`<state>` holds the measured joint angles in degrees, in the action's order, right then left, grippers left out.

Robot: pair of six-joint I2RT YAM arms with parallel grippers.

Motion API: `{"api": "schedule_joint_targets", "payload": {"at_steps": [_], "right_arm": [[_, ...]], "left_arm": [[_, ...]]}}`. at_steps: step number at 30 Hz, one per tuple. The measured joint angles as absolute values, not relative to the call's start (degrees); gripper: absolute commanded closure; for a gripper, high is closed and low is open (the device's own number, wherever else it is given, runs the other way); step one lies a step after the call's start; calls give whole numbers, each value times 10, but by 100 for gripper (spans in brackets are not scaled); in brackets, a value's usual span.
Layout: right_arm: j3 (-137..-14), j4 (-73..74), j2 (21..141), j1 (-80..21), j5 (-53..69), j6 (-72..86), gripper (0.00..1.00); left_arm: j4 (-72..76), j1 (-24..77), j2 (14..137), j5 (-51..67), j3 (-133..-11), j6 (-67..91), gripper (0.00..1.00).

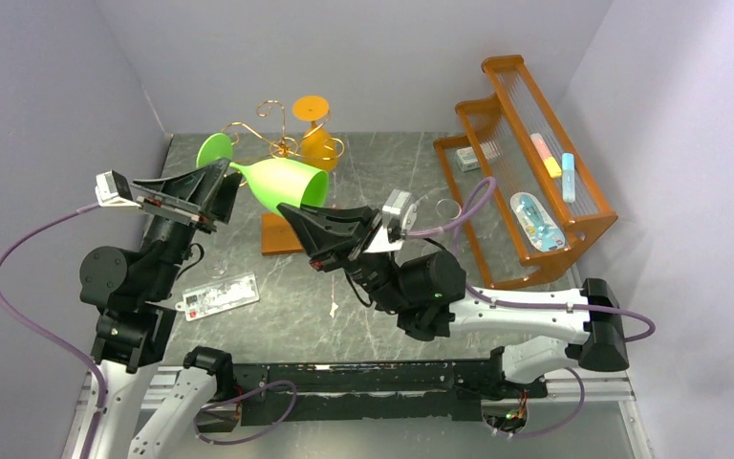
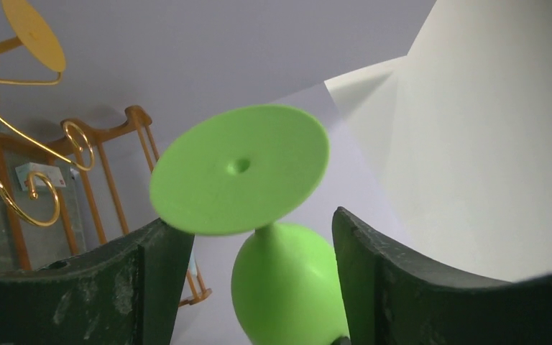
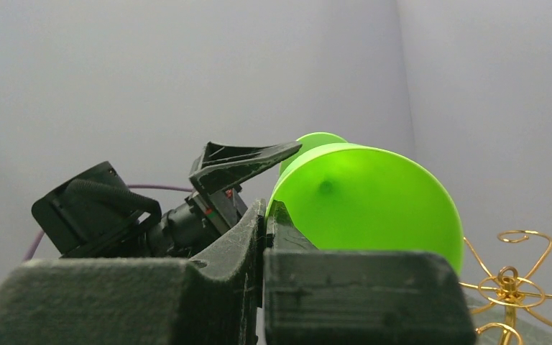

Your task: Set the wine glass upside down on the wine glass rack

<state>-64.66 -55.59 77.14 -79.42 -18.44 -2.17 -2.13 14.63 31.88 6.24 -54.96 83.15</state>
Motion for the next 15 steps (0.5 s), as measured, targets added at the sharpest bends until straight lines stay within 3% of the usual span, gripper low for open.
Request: {"api": "schedule_joint_targets", "payload": {"at_steps": [7, 15], "right_arm": [[-647, -572, 776, -809, -187, -39, 100], [-648, -591, 787, -819, -175, -44, 100]], "left_arm": [[-15, 146, 319, 48, -552, 838, 46], [12, 146, 319, 39, -548, 869, 57]]}}
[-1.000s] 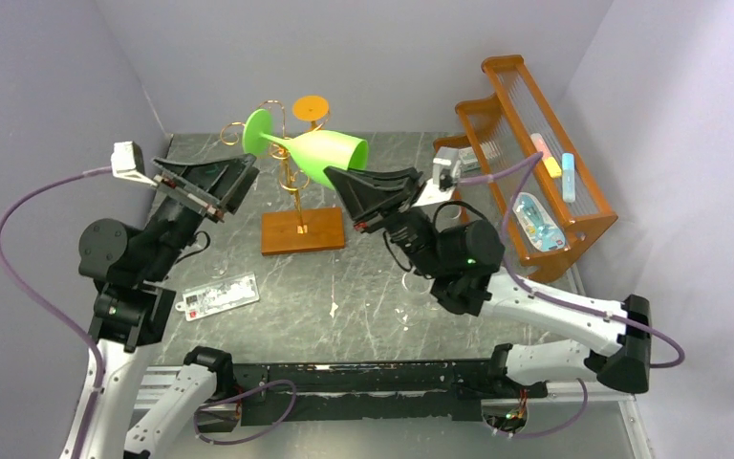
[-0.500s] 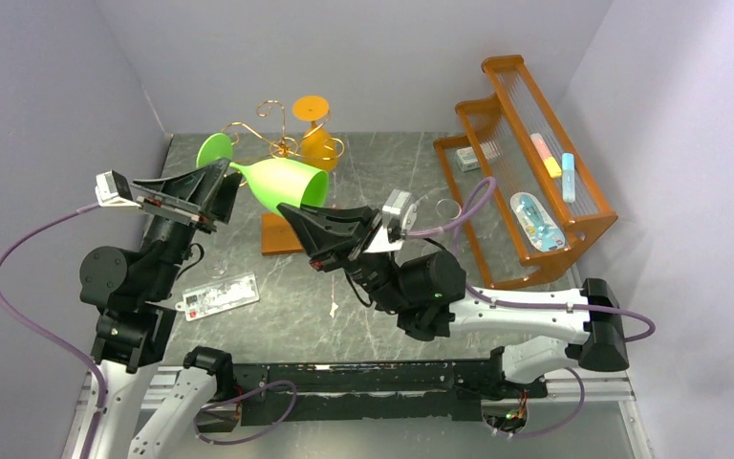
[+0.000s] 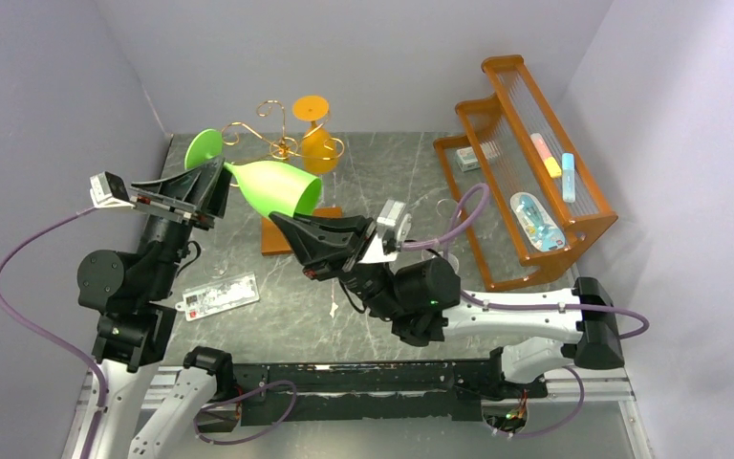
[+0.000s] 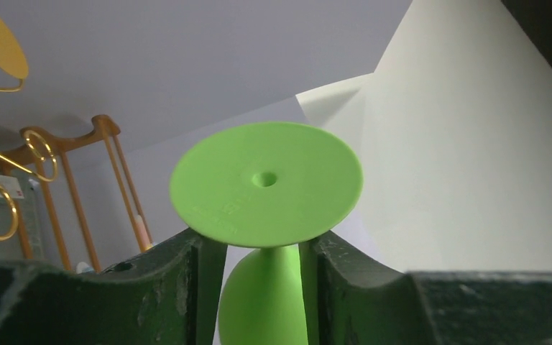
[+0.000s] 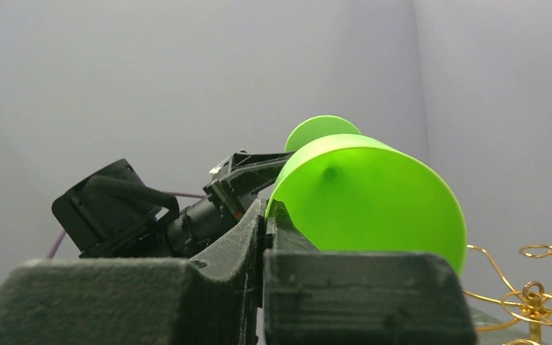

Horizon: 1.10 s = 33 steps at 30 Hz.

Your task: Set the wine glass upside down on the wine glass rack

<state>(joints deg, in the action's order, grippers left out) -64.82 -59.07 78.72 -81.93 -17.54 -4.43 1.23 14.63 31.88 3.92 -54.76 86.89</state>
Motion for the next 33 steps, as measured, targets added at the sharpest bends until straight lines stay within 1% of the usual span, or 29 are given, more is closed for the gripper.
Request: {"api": "schedule_joint_targets", "payload": {"at_steps": [9, 10, 11, 12, 13, 14, 17, 18, 19, 21, 22, 23, 25, 27, 33], "right_arm": [[-660, -598, 826, -844, -188, -93, 100], [-660, -598, 827, -846, -189, -97, 100], [-661, -599, 827, -849, -189, -101, 100], [-662, -600, 828, -850, -189, -104, 100], [-664, -601, 830, -852, -189, -107, 100], [-666, -602, 831, -854, -188, -110, 100], [-667, -597, 832, -858, -189, -114, 99], [-667, -597, 832, -858, -189, -113, 94], [-667, -596, 831, -858, -191, -112, 83], [-667, -583, 828, -858, -196, -103, 56], [-666, -575, 826, -858, -198, -95, 48], [-666, -561, 821, -858, -200, -89, 42], [-666, -526, 807, -859, -202, -75, 34], [-664, -486, 783, -860, -204, -56, 28], [-631, -363, 671, -859, -227, 10, 18]], "left_arm": [[21, 146, 311, 21, -546, 888, 65], [19, 146, 308, 17, -546, 889, 68], [18, 146, 305, 14, -546, 889, 74], [17, 146, 303, 11, -546, 889, 85], [17, 146, 300, 8, -546, 890, 93], [19, 146, 298, 5, -545, 889, 95], [21, 146, 294, 4, -542, 886, 95], [21, 146, 295, 4, -542, 883, 95], [21, 146, 295, 4, -542, 879, 95], [25, 146, 299, 6, -542, 865, 95], [29, 146, 301, 7, -542, 856, 95], [33, 146, 305, 7, -545, 842, 95], [37, 146, 312, 10, -550, 812, 95], [37, 146, 317, 18, -558, 771, 95], [32, 146, 325, 67, -597, 599, 95]]}}
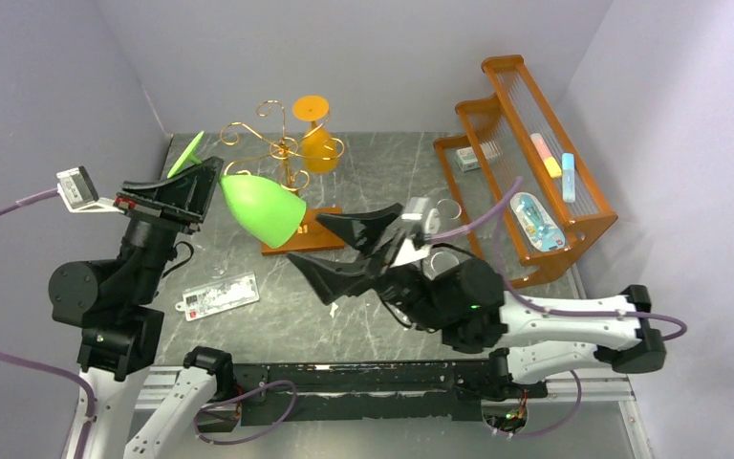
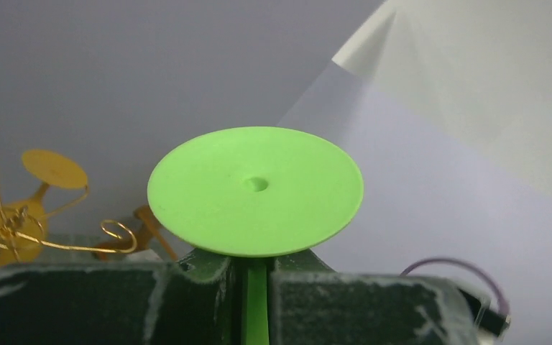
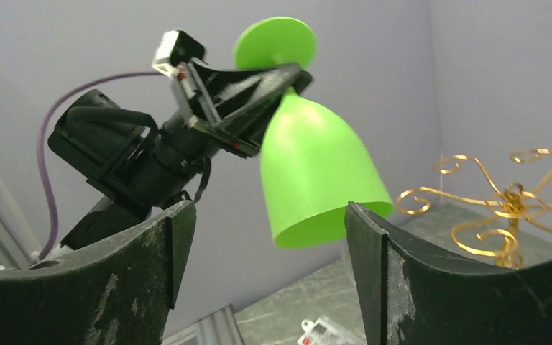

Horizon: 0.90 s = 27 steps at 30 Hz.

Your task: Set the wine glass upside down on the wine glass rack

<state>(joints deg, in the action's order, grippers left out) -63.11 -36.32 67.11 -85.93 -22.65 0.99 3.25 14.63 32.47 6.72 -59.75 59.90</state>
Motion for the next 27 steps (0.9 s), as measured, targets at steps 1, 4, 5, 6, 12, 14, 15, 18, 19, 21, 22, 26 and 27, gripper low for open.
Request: {"api": "schedule_joint_targets", "payload": {"at_steps": [1, 4, 5, 6, 12, 14, 15, 18, 19, 21, 22, 26, 27], "right_arm": [[-629, -343, 655, -859, -232, 21, 17], [-626, -275, 606, -859, -251, 71, 16], [-627, -251, 593, -859, -254, 90, 16], [-629, -228, 583, -859, -255, 112, 16], [-699, -106, 592, -859, -234, 250, 16], [-728, -72, 606, -859, -229, 296, 16], [-741, -56, 614, -859, -229, 319, 16], [-761, -16, 629, -859, -239, 389, 17], [-762, -6, 634, -859, -243, 411, 19], [-762, 8, 640, -859, -253, 448, 20], [-762, 14, 643, -859, -259, 466, 21], [-761, 32, 653, -859, -293, 529, 24], [-759, 35, 654, -859, -301, 542, 25]], "left_arm": [[32, 146, 326, 87, -607, 561, 95], [32, 146, 333, 157, -627, 465, 95], [30, 146, 337, 194, -633, 425, 95], [30, 146, 340, 220, -635, 396, 95], [-15, 146, 335, 376, -614, 213, 95], [-32, 146, 328, 421, -601, 166, 95], [-40, 146, 327, 447, -596, 144, 95], [-77, 146, 330, 515, -593, 81, 95], [-90, 146, 332, 531, -594, 62, 95], [-124, 146, 340, 564, -597, 18, 95], [-139, 146, 345, 578, -597, -1, 95], [-169, 146, 355, 618, -598, -40, 95], [-169, 146, 355, 625, -598, -42, 95]]}}
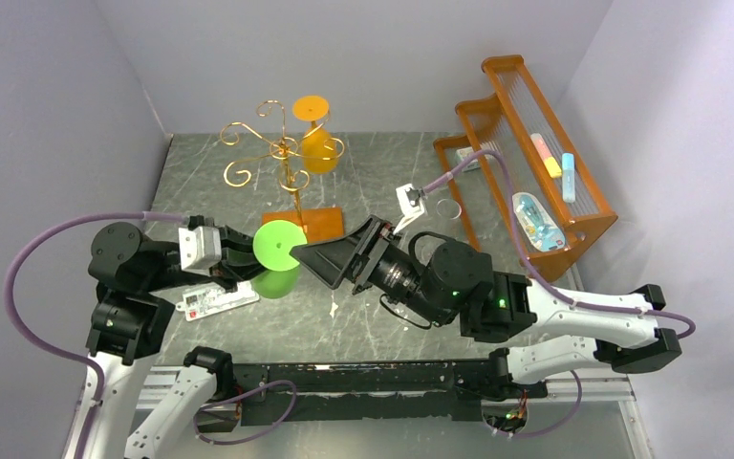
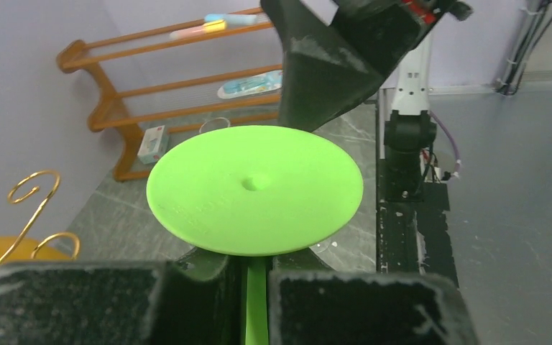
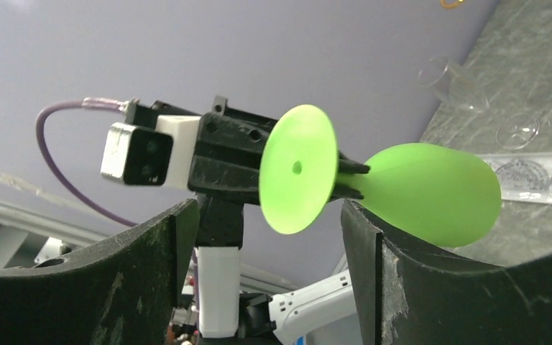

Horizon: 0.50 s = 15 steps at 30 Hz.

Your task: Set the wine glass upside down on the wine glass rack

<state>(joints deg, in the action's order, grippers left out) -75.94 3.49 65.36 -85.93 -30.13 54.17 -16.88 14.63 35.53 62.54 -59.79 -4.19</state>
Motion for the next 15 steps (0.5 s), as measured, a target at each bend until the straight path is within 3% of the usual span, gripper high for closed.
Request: {"api": "schedule_joint_targets", "payload": {"at_steps": [5, 15], "right_arm": [[-737, 46, 654, -856, -325, 600, 31], [-708, 30, 669, -845, -307, 665, 68]], "left_arm": [[-130, 146, 345, 667, -576, -26, 95], [-74, 146, 334, 698, -549, 20, 95]]}}
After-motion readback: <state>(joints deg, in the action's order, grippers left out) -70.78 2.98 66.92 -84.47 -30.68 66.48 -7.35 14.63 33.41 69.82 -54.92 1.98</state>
